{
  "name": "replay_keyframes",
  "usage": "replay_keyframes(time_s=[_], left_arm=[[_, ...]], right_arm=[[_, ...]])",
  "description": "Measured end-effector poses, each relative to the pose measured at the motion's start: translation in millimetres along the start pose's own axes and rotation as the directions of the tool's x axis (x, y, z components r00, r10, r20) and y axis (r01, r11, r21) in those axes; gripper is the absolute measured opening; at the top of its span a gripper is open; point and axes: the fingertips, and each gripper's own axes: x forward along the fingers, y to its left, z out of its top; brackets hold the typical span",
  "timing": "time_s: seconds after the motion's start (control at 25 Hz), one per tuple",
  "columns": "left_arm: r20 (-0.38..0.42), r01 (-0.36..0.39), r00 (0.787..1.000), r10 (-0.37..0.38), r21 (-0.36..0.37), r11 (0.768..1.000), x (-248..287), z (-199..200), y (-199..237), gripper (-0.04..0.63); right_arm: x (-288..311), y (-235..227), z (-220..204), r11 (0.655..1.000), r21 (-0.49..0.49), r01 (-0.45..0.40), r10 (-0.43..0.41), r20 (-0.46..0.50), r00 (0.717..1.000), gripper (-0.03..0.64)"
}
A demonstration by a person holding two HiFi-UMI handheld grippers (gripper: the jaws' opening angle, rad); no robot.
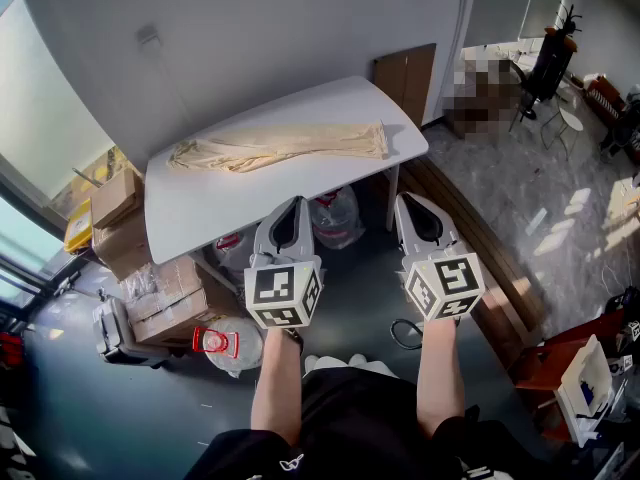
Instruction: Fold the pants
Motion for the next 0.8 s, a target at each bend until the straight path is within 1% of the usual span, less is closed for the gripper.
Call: replay_keyframes(time_s=[0.24, 0.36, 0.44, 0.56, 0.8], left_arm=[[-0.014, -0.006, 1.0, 0.005, -0.018, 1.0, 3, -5, -4, 0.003], [-0.02, -0.013, 1.0, 0.013, -0.02, 1.0, 6, -8, -3, 0.003], [-0.012, -0.033, 0.999, 0.032, -0.023, 0.999, 7, -6, 1, 0.003], [0.004, -0.065, 0.998, 0.065, -0.026, 0.998, 9, -4, 6, 0.003], [0.014, -0.121, 0.993, 0.121, -0.026, 0.992, 5, -5, 16, 0.003]], right_arm=[[-1, -10, -2, 1.0, -0.002, 0.002, -0.002, -0.003, 1.0, 0.003], [2, -14, -2, 1.0, 0.03, -0.002, 0.001, 0.023, 1.0, 0.003], [6, -16, -1, 0.999, 0.044, -0.013, 0.011, 0.034, 0.999, 0.005], [11, -20, -2, 0.999, 0.035, -0.028, 0.027, 0.031, 0.999, 0.005], [16, -29, -2, 0.997, 0.053, -0.061, 0.058, 0.051, 0.997, 0.005]])
